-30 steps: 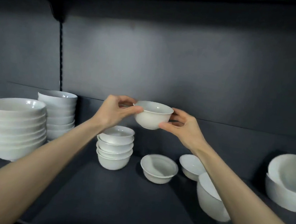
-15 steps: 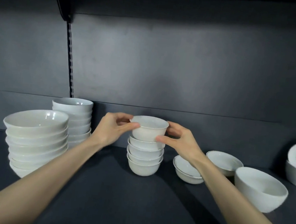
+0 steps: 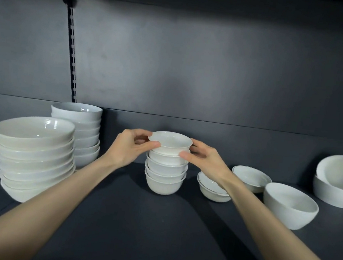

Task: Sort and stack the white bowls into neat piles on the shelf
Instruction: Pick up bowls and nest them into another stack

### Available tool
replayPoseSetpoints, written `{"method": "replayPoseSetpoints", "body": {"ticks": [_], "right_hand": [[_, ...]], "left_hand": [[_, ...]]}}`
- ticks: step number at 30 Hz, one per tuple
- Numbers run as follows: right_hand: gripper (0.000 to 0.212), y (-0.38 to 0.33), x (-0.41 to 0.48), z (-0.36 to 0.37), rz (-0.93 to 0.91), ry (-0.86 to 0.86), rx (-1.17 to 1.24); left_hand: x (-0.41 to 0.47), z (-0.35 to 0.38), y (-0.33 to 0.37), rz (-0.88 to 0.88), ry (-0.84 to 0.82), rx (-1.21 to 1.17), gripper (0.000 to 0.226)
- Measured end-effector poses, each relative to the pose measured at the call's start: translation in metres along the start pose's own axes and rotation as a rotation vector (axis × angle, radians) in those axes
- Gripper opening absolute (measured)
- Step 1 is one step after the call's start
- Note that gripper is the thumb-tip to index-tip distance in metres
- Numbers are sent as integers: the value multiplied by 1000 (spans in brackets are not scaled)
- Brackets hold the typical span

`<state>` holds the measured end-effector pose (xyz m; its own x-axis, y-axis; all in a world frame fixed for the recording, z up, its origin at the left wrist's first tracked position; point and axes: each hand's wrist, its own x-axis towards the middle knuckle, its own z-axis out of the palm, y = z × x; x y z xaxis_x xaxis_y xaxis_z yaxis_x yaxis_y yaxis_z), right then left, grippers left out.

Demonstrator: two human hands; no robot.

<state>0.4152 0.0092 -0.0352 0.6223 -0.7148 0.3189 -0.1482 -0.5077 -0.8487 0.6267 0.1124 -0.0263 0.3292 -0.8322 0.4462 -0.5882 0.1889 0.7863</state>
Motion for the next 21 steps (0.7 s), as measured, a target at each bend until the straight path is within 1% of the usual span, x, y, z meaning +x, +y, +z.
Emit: {"method": "replayPoseSetpoints", "body": {"ticks": [2,4,6,9,12,16,21], "right_hand": [[51,-2,-1,-3,6,-12,-50],[59,-7,-4,-8,38,10,-99],[67,-11,-9,-15,64,48,-183],[61,-16,-21,-31,46,86,-310],[54,-20,-33,-53,49,134,-378],[48,-19,-48,-87,67,178,-509],[47,-4,-75,-129,112,228,-556]], "left_hand": [[-2,0,2,-4,-2,14,71],[-5,0,7,12,13,65,62],[-11,0,16,64,49,167,55],[-18,6,36,210,99,304,51],[-21,21,56,323,59,370,44],[-23,49,74,381,0,365,37],[-29,94,85,445,-72,410,39]]}}
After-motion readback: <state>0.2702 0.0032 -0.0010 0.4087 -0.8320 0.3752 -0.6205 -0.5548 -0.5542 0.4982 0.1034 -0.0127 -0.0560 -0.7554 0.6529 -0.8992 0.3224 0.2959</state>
